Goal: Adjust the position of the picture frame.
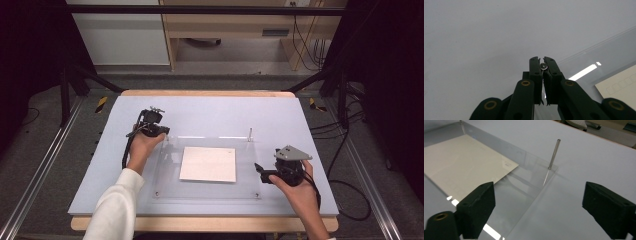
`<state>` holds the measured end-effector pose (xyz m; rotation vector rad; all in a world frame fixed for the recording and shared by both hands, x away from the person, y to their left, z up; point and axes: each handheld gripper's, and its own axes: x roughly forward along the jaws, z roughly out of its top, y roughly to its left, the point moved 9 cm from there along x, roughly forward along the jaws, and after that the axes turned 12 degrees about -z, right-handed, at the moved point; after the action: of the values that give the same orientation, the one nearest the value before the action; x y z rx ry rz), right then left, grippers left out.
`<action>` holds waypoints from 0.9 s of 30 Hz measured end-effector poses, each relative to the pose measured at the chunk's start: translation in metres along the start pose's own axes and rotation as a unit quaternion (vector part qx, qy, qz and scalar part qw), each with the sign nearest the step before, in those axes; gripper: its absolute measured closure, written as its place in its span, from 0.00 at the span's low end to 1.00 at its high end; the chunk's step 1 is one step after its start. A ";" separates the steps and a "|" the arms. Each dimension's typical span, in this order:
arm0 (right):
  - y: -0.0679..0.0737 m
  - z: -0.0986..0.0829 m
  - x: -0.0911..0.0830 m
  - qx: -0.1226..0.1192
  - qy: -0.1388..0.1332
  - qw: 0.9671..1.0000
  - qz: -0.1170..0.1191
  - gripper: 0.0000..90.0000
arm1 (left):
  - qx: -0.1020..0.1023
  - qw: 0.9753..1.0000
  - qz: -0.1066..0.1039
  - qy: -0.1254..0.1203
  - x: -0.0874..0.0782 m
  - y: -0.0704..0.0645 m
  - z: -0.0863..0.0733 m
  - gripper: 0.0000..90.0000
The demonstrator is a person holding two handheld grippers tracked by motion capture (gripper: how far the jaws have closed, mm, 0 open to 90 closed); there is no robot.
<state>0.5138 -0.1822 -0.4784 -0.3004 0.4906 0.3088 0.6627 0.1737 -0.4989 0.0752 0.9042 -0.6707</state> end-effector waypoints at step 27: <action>0.031 -0.071 -0.054 -0.168 0.017 0.985 0.047 0.31 | -0.019 1.000 -0.003 0.011 0.004 0.005 0.004 0.94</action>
<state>0.4281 -0.1912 -0.5174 -0.6125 0.4862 0.4802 0.6700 0.1738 -0.5003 0.0465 0.9375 -0.6593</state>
